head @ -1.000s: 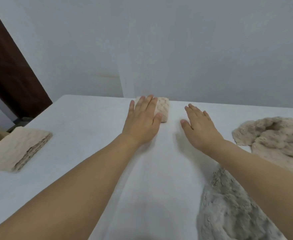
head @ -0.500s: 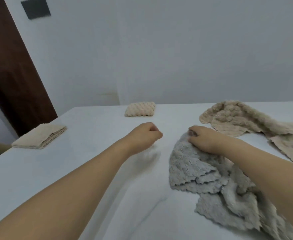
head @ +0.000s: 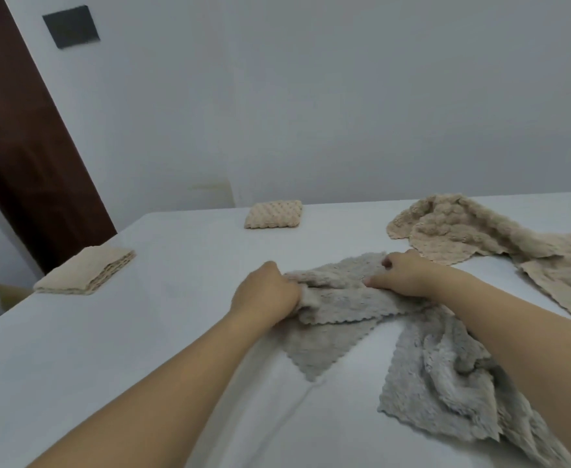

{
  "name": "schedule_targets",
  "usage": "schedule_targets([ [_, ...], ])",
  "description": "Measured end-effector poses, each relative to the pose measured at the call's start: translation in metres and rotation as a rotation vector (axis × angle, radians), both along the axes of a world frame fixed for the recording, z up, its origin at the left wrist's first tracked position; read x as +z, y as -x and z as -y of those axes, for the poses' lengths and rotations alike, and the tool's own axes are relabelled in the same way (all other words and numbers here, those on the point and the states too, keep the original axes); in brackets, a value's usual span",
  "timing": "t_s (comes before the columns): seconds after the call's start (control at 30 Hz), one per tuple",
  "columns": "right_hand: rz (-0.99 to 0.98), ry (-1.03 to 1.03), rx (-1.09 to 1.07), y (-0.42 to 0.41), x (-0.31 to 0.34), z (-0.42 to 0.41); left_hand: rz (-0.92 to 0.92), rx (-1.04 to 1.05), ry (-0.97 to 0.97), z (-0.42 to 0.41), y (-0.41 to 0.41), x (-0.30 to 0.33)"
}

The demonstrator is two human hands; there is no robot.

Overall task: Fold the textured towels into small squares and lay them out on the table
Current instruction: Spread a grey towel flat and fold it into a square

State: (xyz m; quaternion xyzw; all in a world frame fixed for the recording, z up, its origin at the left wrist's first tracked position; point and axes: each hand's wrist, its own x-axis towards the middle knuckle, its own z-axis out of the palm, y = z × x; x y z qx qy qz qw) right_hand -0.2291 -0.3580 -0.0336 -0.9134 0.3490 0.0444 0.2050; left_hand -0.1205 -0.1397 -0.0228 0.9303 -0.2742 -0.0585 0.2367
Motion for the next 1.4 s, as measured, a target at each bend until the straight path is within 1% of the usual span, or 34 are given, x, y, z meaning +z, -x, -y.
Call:
schedule_targets([
  [0.03,0.062,-0.032,0.014,-0.004,0.001,-0.003,0.224,-0.007,-0.063,-0.007,-0.004,-0.002],
  [0.07,0.108,-0.059,0.028,-0.009,0.001,-0.005,0.396,-0.073,-0.037,-0.014,-0.004,-0.004],
  [0.1,0.129,-0.074,0.042,-0.013,0.001,-0.007,0.465,-0.189,0.020,-0.018,-0.004,-0.007],
  [0.13,0.132,-0.085,0.046,-0.017,0.000,-0.008,0.441,-0.316,0.039,-0.022,-0.002,-0.010],
  [0.17,0.122,-0.080,0.048,-0.020,-0.001,-0.009,0.374,-0.422,-0.002,-0.025,0.000,-0.014],
  [0.23,0.110,0.004,0.065,-0.025,-0.001,-0.011,0.227,-0.513,-0.176,-0.027,0.000,-0.020],
  [0.27,0.121,0.056,0.087,-0.027,-0.001,-0.013,0.168,-0.512,-0.181,-0.028,-0.003,-0.020],
  [0.33,0.183,0.105,0.157,-0.030,0.003,-0.019,0.124,-0.477,-0.056,-0.029,-0.011,-0.018],
  [0.4,0.202,0.063,0.245,-0.029,0.010,-0.028,0.131,-0.410,0.018,-0.032,-0.020,-0.014],
  [0.47,0.157,-0.015,0.332,-0.023,0.018,-0.040,0.172,-0.359,0.071,-0.037,-0.024,-0.010],
  [0.53,0.093,0.002,0.415,-0.016,0.027,-0.054,0.138,-0.316,0.170,-0.041,-0.020,-0.001],
  [0.63,0.081,0.183,0.491,-0.008,0.038,-0.069,-0.055,-0.209,0.381,-0.044,-0.012,0.023],
  [0.67,0.103,0.206,0.490,-0.007,0.040,-0.073,-0.140,-0.175,0.460,-0.045,-0.008,0.033],
  [0.73,0.147,0.184,0.464,-0.002,0.046,-0.080,-0.296,-0.115,0.597,-0.048,-0.002,0.052],
  [0.83,0.192,0.136,0.416,0.005,0.060,-0.095,-0.441,-0.096,0.682,-0.055,0.007,0.077],
  [0.93,0.223,0.162,0.379,0.011,0.077,-0.110,-0.527,-0.113,0.683,-0.065,0.015,0.095],
  [1.0,0.273,0.179,0.347,0.018,0.088,-0.114,-0.545,-0.132,0.695,-0.074,0.023,0.108],
  [1.1,0.348,0.157,0.345,0.033,0.106,-0.115,-0.575,-0.074,0.734,-0.089,0.026,0.126],
  [1.2,0.344,0.230,0.340,0.037,0.118,-0.114,-0.462,-0.047,0.665,-0.097,0.013,0.132],
  [1.27,0.392,0.246,0.279,0.030,0.122,-0.112,-0.354,-0.007,0.637,-0.098,0.004,0.132],
  [1.33,0.461,0.230,0.198,0.021,0.124,-0.110,-0.290,0.029,0.683,-0.097,-0.008,0.130],
  [1.4,0.570,0.200,0.119,0.010,0.128,-0.106,-0.217,0.043,0.775,-0.097,-0.021,0.128],
])
